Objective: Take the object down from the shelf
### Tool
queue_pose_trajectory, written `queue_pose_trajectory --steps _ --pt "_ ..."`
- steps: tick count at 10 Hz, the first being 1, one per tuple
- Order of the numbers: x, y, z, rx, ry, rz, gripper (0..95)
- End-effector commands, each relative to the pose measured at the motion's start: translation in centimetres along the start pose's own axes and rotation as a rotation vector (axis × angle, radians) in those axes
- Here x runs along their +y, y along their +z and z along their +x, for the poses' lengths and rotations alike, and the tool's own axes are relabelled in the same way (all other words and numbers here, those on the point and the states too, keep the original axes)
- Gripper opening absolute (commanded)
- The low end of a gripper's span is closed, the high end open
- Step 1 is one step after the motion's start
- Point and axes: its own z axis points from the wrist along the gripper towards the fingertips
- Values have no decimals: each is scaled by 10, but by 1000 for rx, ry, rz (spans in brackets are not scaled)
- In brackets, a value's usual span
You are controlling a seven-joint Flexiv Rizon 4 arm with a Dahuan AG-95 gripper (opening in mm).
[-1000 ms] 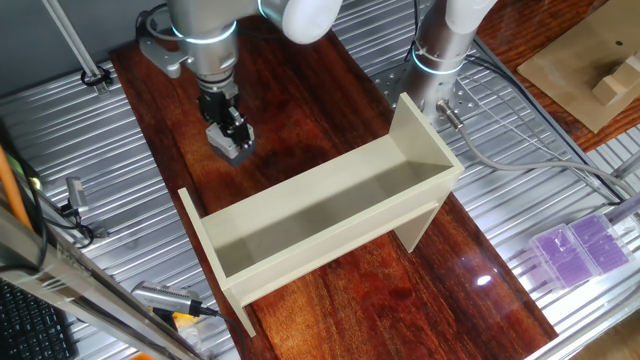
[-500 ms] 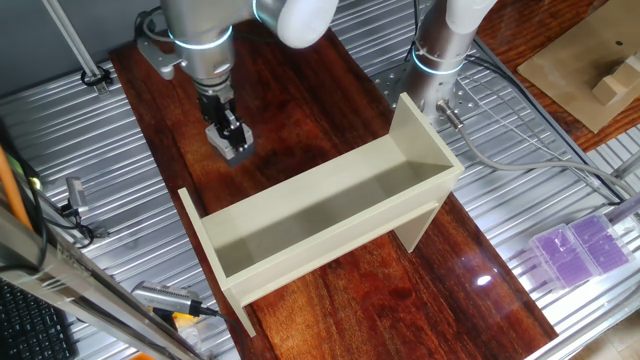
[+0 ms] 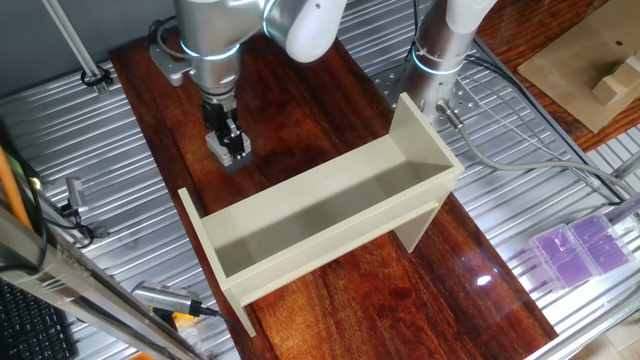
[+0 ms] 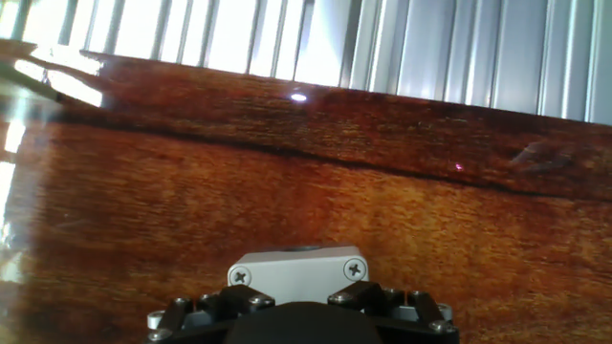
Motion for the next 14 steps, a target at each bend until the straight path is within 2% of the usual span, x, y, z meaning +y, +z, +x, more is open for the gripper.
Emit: queue_pose_trajectory --steps 1,5,8,14 --pt "0 0 0 -4 34 -2 0" --pt "-10 6 3 -14 52 -2 0" --pt "-11 10 4 -45 88 -17 0" --pt "-14 25 3 -51 79 -20 0"
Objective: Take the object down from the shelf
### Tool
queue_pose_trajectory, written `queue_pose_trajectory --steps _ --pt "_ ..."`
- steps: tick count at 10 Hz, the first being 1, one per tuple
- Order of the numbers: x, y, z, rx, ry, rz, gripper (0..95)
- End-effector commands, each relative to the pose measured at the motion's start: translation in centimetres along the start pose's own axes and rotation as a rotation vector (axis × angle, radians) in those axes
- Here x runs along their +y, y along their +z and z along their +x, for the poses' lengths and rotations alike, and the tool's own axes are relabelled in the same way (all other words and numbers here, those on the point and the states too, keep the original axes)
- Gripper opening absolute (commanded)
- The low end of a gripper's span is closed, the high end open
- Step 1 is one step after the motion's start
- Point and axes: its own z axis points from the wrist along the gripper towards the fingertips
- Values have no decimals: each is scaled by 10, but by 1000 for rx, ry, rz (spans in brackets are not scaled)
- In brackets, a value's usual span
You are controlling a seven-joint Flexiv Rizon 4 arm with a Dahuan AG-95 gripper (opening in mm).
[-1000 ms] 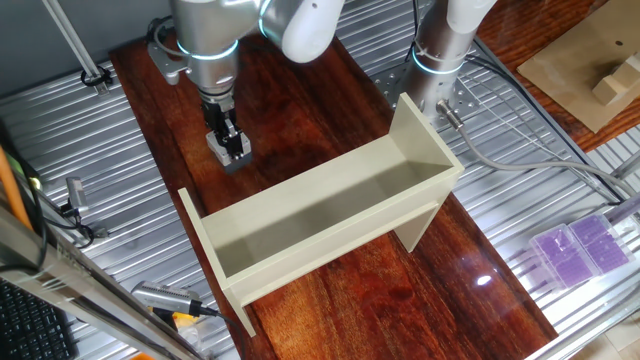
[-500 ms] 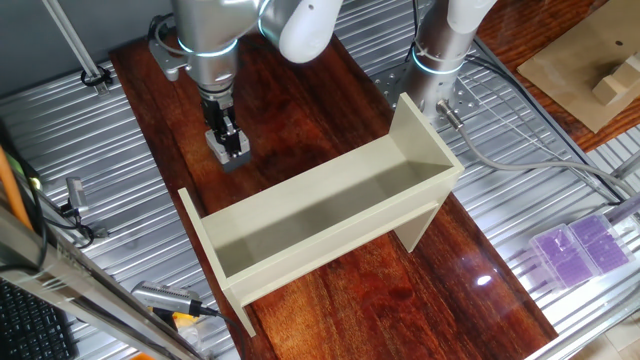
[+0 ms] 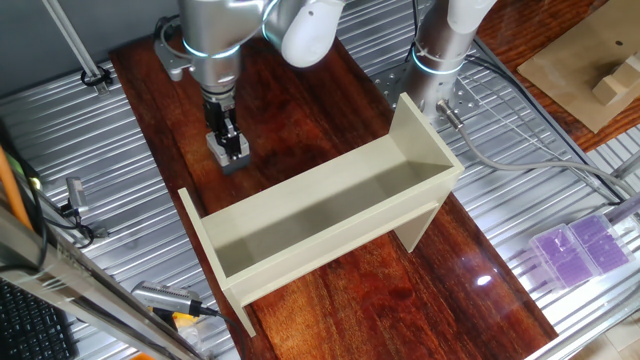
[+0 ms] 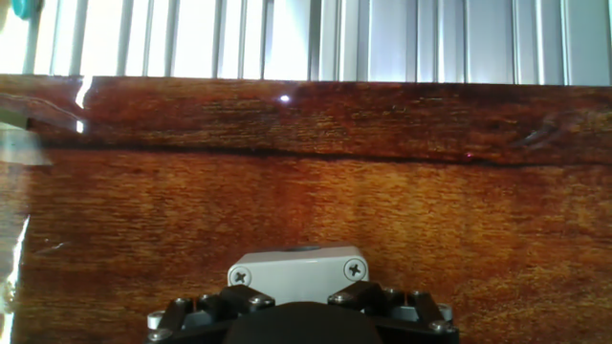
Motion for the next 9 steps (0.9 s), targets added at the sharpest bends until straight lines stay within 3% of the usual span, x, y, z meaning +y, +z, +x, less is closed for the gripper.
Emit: queue_pose_trajectory --steps 1,9 --pt "0 -1 2 3 -5 0 0" --pt "0 7 1 43 -3 8 0"
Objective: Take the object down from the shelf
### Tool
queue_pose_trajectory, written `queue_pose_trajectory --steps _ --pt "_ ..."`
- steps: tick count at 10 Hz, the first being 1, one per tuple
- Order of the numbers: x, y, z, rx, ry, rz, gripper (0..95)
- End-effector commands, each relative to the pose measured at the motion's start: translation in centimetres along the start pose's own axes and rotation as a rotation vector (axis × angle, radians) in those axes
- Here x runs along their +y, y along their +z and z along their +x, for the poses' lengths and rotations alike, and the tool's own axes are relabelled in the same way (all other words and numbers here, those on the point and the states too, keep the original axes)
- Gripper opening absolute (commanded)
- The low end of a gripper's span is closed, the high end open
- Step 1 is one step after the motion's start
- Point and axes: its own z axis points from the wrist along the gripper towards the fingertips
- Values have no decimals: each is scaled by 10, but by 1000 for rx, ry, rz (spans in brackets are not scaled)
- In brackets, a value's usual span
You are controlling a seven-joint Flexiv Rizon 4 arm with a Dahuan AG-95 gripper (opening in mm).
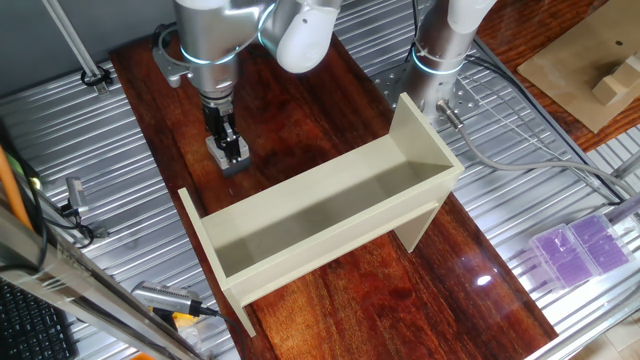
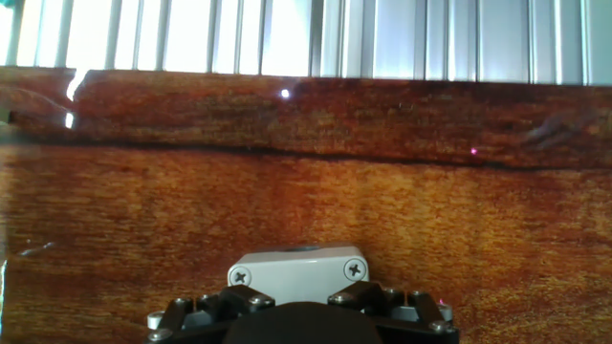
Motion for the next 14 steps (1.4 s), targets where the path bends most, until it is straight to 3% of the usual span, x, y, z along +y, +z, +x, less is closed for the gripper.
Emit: queue_pose_trajectory --steps 1,2,3,14 --pt "0 2 0 12 3 15 0" --pt "0 2 -1 12 0 16 0" --pt "0 3 -1 13 -1 17 190" --pt "0 3 -1 13 -1 17 190"
